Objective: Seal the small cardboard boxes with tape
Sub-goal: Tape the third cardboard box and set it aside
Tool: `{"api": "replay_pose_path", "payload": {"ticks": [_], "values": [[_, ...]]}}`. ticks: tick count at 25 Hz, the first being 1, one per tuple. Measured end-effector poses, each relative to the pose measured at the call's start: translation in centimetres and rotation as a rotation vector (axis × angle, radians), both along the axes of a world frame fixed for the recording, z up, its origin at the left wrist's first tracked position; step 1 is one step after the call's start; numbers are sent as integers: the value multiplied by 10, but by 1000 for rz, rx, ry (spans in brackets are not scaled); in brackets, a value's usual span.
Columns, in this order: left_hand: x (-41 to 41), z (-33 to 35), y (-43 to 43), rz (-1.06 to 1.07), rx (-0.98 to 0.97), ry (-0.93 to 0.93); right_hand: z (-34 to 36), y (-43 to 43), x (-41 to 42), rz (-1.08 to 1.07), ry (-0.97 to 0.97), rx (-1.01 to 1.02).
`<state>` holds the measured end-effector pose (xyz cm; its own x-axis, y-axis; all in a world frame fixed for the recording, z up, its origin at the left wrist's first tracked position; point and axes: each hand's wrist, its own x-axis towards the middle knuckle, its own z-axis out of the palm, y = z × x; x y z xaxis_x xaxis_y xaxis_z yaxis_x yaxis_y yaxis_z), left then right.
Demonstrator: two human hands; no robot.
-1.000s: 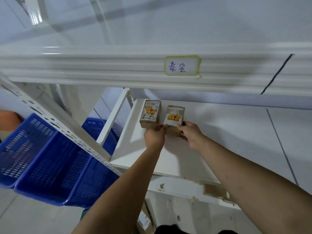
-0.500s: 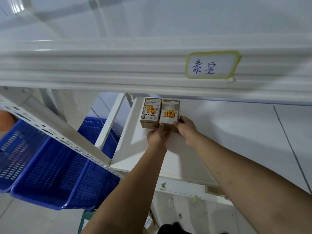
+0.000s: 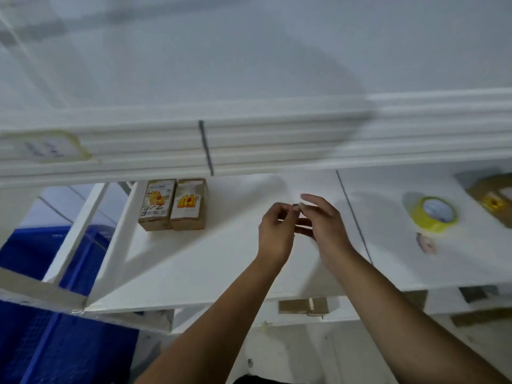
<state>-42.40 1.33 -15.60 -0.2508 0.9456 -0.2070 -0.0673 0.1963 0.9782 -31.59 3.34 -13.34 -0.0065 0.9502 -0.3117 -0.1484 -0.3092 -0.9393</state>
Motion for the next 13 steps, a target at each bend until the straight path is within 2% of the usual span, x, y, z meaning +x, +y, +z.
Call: {"api": "replay_pose_path", "payload": {"ticks": [6, 13], "values": [[189, 14, 1, -202, -14, -40, 17, -31, 188, -230, 81, -38], [361, 6, -6, -297, -34, -20, 19, -52, 373, -206, -9, -119]]}}
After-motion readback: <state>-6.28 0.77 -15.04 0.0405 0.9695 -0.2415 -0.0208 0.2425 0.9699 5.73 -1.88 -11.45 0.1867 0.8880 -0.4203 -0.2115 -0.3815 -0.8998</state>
